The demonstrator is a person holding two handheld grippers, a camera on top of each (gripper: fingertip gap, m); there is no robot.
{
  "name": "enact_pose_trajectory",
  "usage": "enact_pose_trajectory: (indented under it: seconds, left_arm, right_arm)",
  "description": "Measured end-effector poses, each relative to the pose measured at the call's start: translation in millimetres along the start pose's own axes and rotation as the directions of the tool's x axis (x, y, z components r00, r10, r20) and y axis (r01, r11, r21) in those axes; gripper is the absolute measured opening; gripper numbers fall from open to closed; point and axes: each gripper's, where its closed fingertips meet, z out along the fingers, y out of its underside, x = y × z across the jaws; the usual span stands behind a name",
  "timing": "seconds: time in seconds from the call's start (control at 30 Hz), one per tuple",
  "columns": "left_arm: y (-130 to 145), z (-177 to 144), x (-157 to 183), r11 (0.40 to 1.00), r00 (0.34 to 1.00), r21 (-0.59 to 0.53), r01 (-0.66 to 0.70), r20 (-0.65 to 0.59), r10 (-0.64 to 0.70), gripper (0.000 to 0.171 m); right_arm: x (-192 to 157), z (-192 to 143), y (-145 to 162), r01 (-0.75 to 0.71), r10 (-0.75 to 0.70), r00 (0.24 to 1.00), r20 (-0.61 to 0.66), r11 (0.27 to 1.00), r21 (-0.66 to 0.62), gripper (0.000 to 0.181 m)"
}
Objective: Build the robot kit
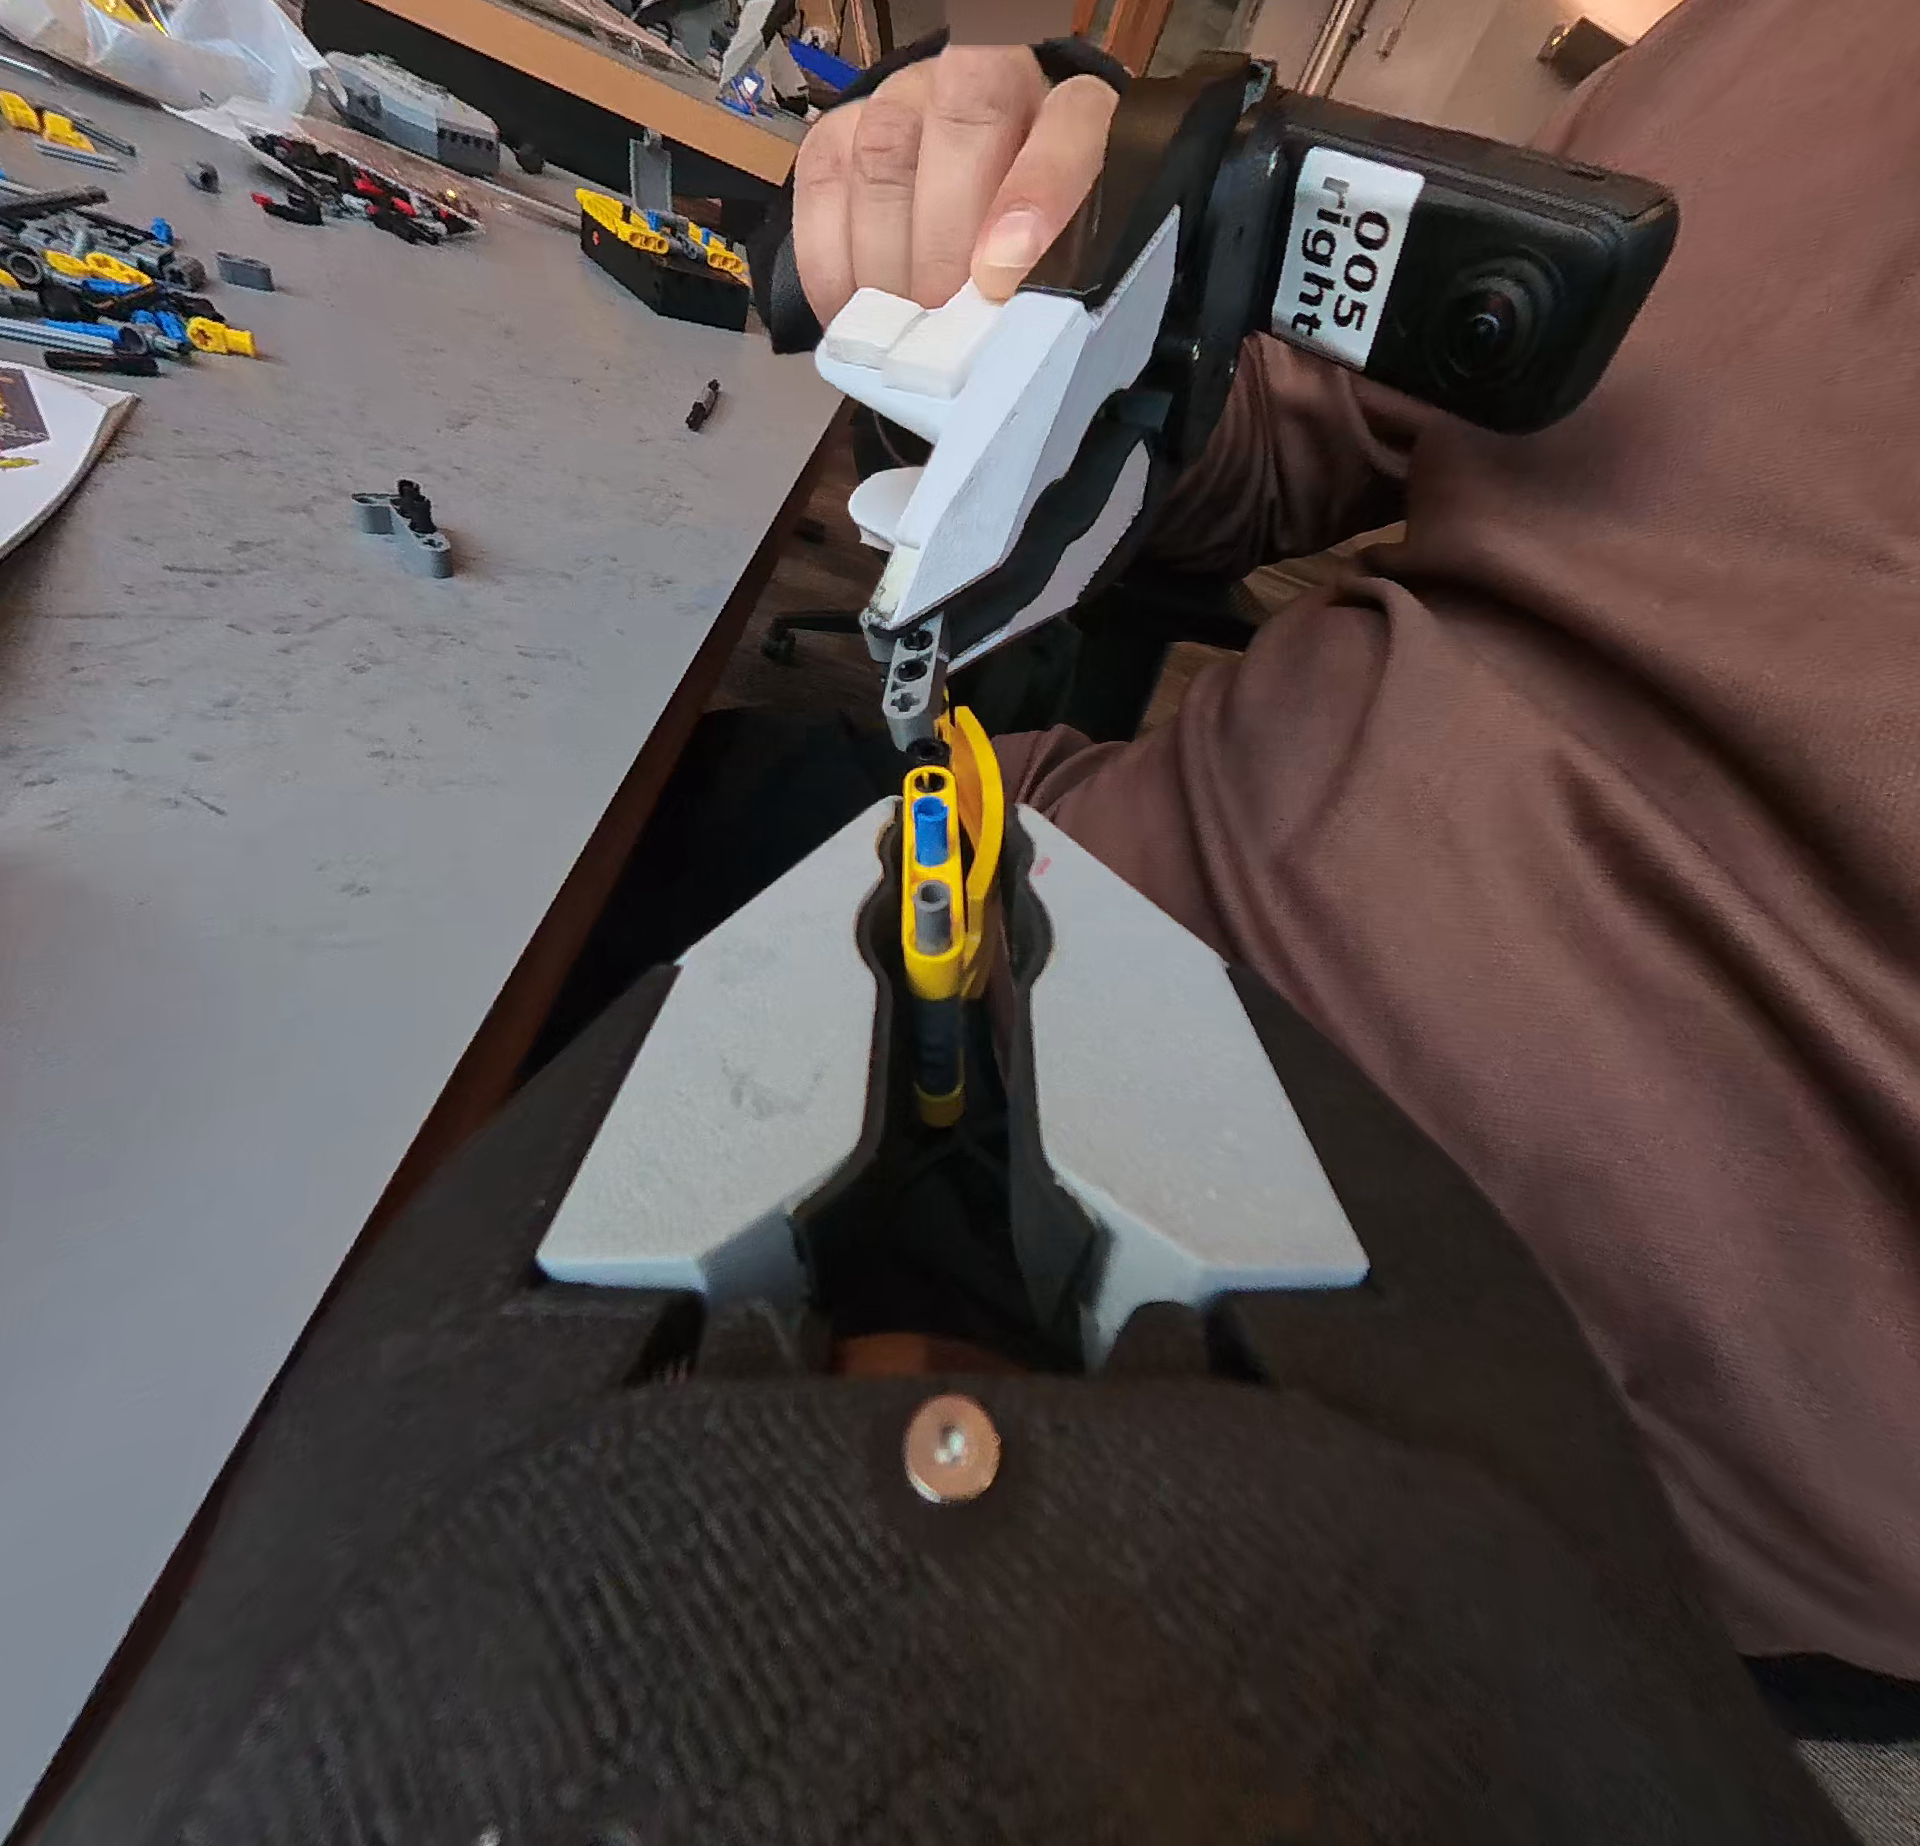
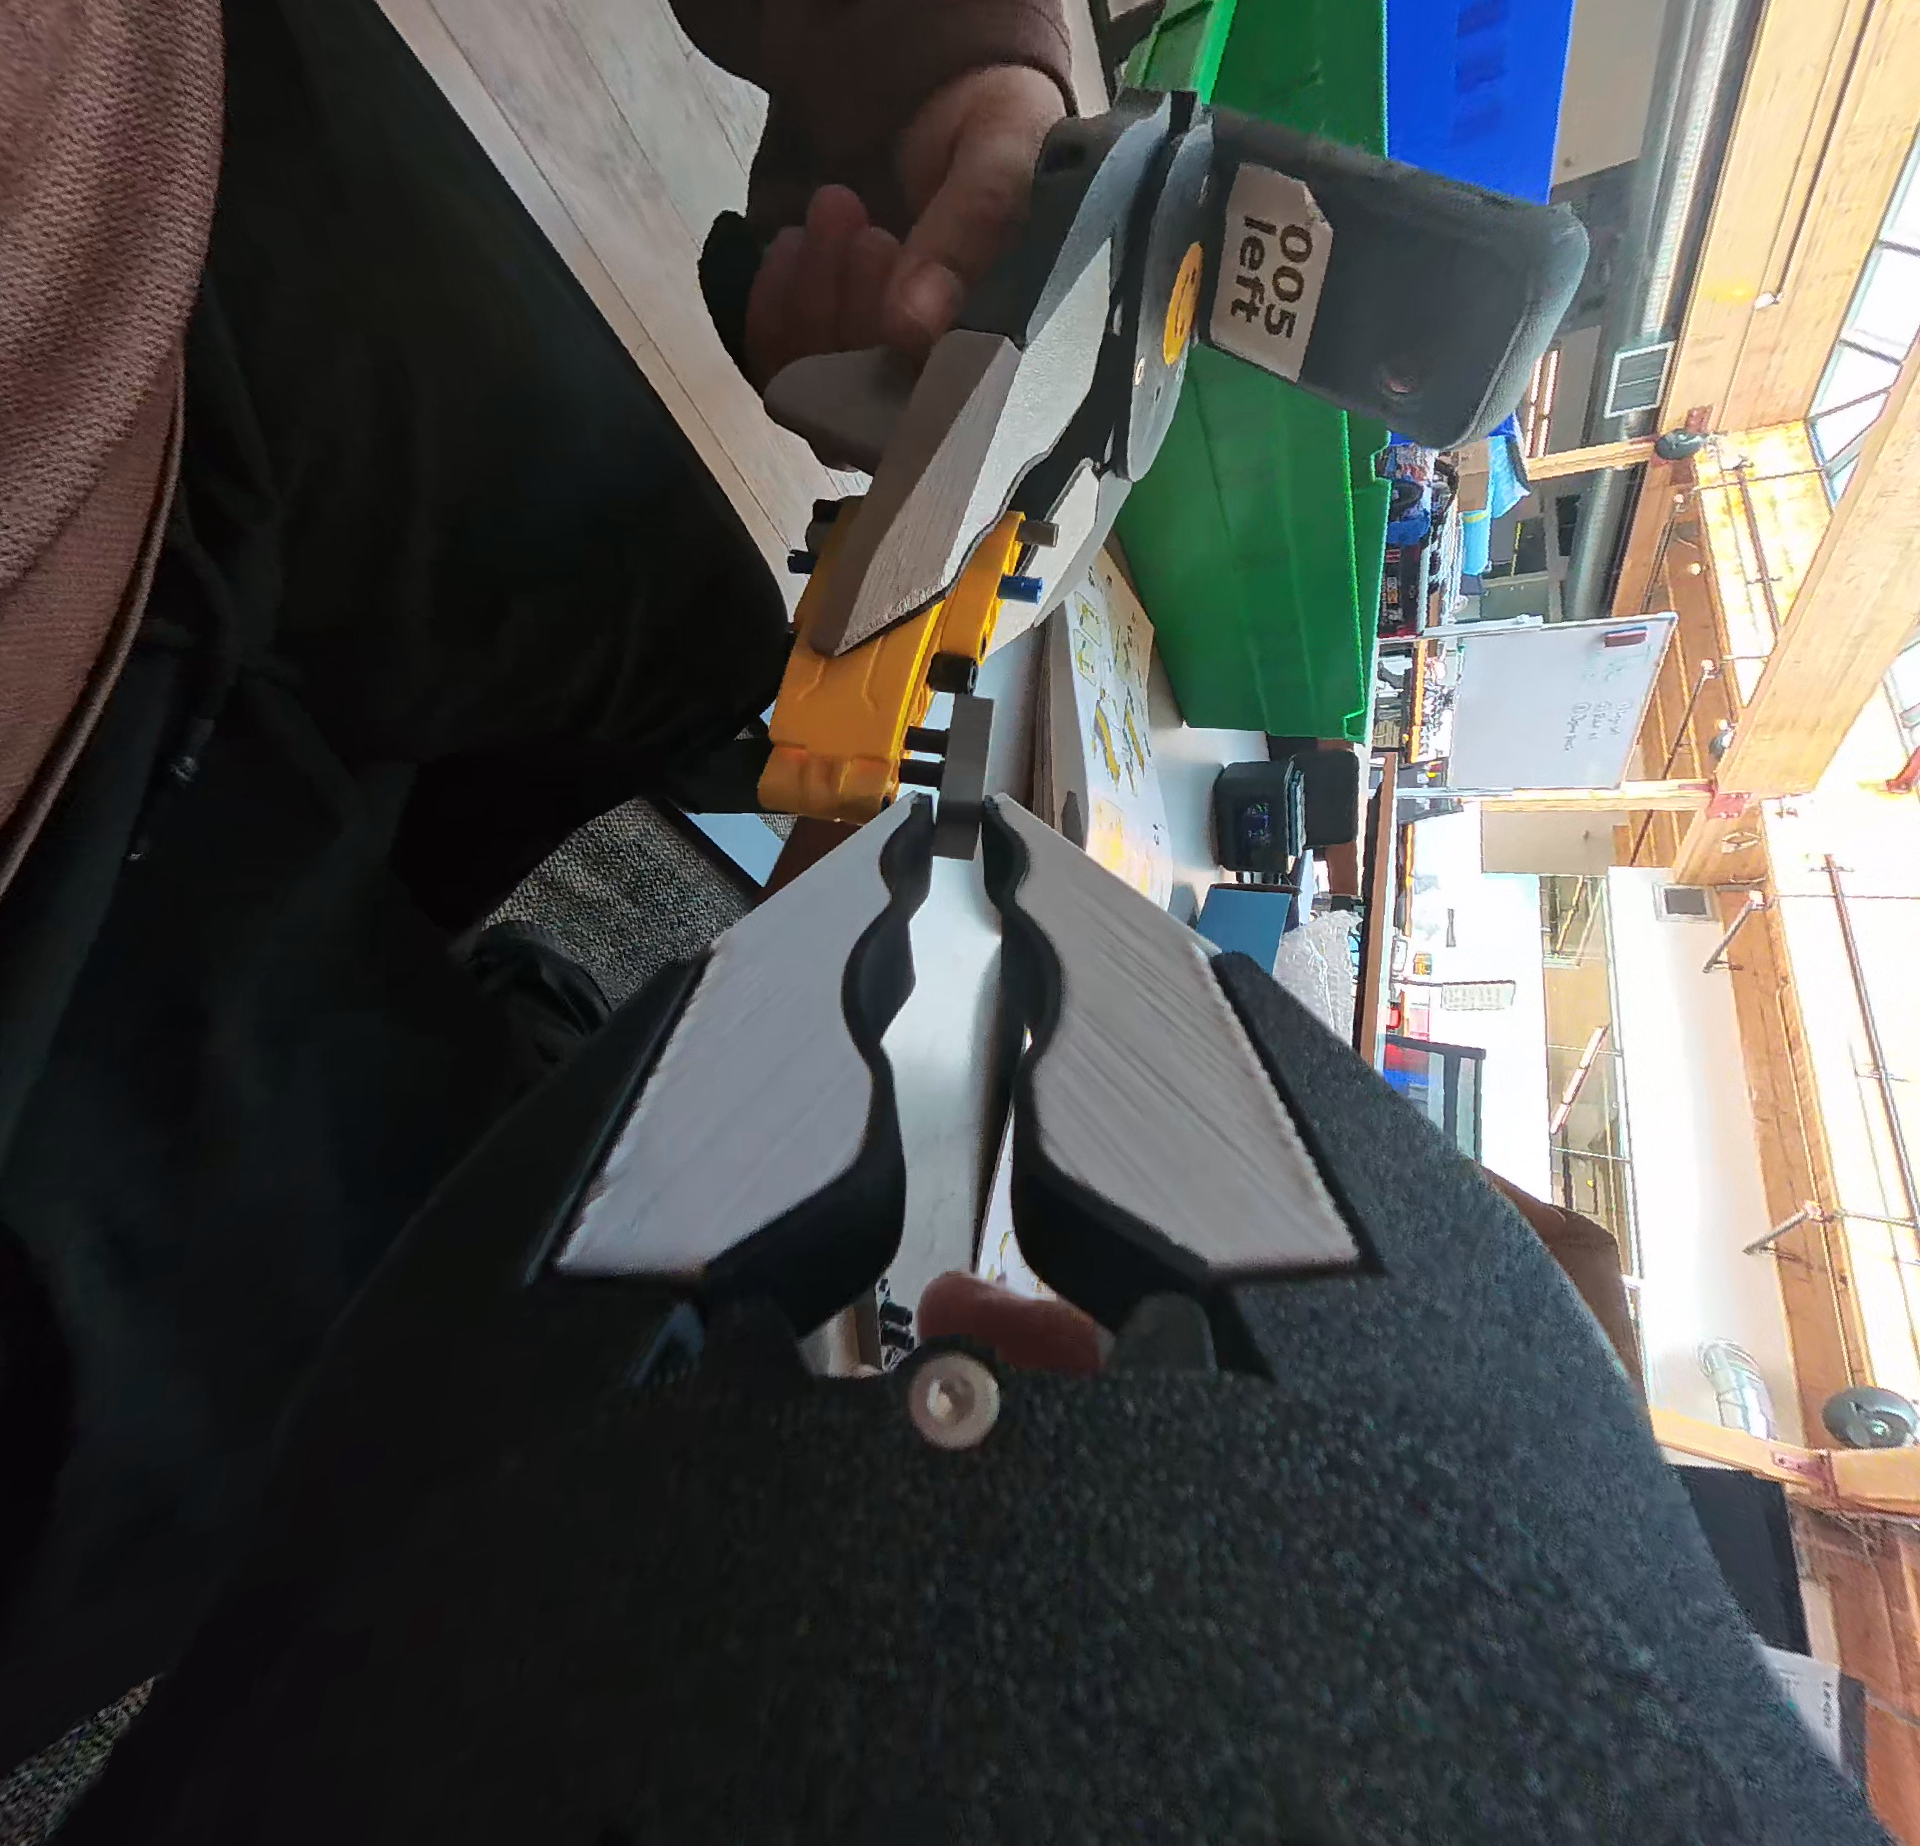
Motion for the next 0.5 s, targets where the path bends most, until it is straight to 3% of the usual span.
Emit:
enact_pose_trajectory:
  seconds: [0.27,0.5]
  left_arm:
    - [0,2,2,1.0,1.0,-0.001,0.006,-0.01,-0.006,0.013]
    - [-5,1,-6,0.998,0.999,0.03,0.05,0.013,-0.05,0.013]
  right_arm:
    - [-9,-2,3,-0.059,0.06,0.995,0.081,0.998,-0.024,0.013]
    - [0,2,10,-0.013,0.014,1.0,0.017,0.998,-0.062,0.01]
